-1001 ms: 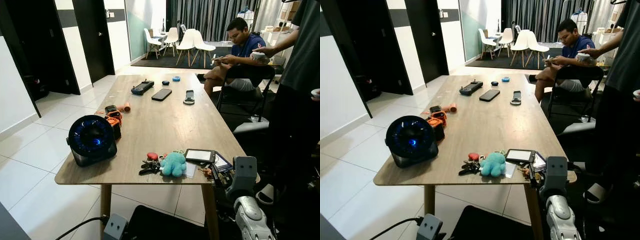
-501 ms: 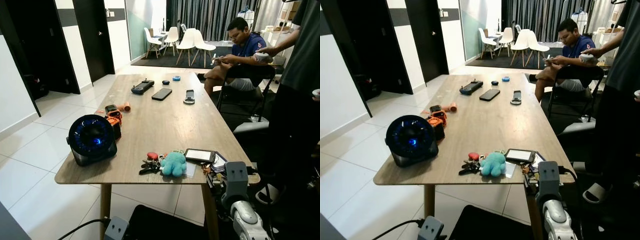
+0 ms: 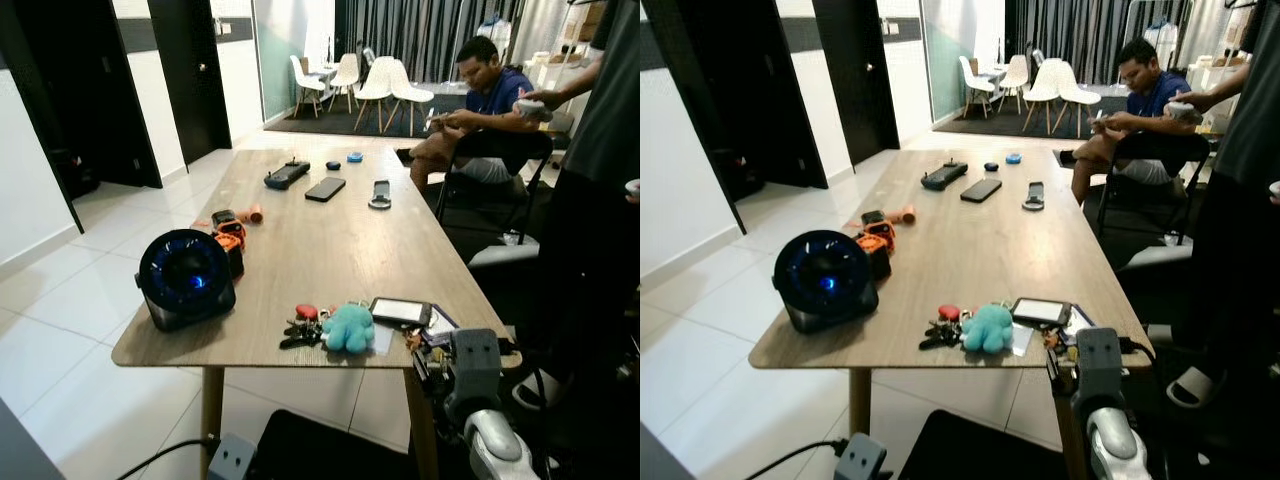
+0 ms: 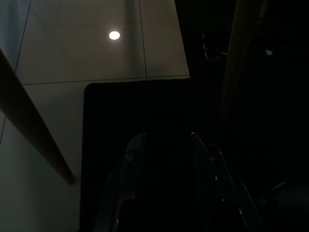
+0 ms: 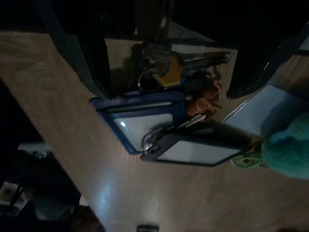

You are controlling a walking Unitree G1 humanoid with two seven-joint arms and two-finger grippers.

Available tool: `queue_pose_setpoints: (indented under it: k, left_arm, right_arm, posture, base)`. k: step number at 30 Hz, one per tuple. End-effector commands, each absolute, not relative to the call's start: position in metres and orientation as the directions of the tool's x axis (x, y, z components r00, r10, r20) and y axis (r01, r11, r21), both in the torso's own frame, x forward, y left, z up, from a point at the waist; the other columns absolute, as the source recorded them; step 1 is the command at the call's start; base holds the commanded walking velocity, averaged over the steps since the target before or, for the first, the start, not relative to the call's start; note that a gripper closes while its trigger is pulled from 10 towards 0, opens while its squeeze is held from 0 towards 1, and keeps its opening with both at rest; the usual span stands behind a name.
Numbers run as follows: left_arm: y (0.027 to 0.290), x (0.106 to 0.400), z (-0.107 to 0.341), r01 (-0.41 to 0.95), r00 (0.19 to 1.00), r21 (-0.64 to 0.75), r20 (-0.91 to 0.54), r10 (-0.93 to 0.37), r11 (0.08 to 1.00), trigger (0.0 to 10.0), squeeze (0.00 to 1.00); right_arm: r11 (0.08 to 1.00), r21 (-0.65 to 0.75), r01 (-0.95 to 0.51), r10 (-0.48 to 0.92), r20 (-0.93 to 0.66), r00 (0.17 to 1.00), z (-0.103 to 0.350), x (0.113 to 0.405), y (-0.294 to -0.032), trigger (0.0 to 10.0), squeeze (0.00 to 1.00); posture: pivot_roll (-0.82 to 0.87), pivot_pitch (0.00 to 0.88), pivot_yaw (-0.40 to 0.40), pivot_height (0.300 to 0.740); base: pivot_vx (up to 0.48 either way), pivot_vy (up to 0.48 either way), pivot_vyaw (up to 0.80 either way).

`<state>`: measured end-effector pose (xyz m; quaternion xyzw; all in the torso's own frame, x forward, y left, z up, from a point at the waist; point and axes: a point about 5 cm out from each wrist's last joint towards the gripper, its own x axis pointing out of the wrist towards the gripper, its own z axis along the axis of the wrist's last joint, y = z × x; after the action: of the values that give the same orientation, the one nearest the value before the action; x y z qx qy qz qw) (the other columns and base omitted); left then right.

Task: Hang keys on a hook

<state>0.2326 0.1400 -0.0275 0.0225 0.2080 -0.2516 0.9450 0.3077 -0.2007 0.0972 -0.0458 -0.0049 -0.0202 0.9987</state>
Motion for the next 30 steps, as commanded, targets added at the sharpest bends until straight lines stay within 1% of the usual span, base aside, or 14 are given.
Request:
queue_pose_setpoints:
  k: [1,11,17,30]
  left_arm:
    - [0.149,0.231,-0.028,0.483,0.789,-0.037,-0.414,-0.453,0.875,10.0,0.0]
    - [0.149,0.231,-0.028,0.485,0.785,-0.038,-0.421,-0.454,0.874,10.0,0.0]
    - [0.149,0.231,-0.028,0.491,0.781,-0.035,-0.424,-0.458,0.87,10.0,0.0]
    - [0.15,0.231,-0.028,0.487,0.783,-0.032,-0.427,-0.453,0.873,10.0,0.0]
  right_arm:
    - [0.996,-0.08,0.049,-0.049,-0.003,0.999,0.095,0.304,-0.202,10.0,0.0]
    - [0.993,-0.082,0.081,-0.088,-0.077,0.993,0.084,0.293,-0.208,10.0,0.0]
    - [0.99,-0.082,0.111,-0.118,-0.089,0.989,0.084,0.294,-0.211,10.0,0.0]
    - [0.992,-0.082,0.095,-0.104,-0.119,0.987,0.082,0.295,-0.205,10.0,0.0]
  posture:
    - [0.0,0.071,0.057,0.74]
    - [0.0,0.084,0.067,0.74]
    - [0.0,0.09,0.072,0.74]
    - [0.01,0.092,0.07,0.74]
  base:
    - [0.0,0.0,0.0]
    - [0.0,0.0,0.0]
    - [0.0,0.0,0.0]
    - [0.0,0.0,0.0]
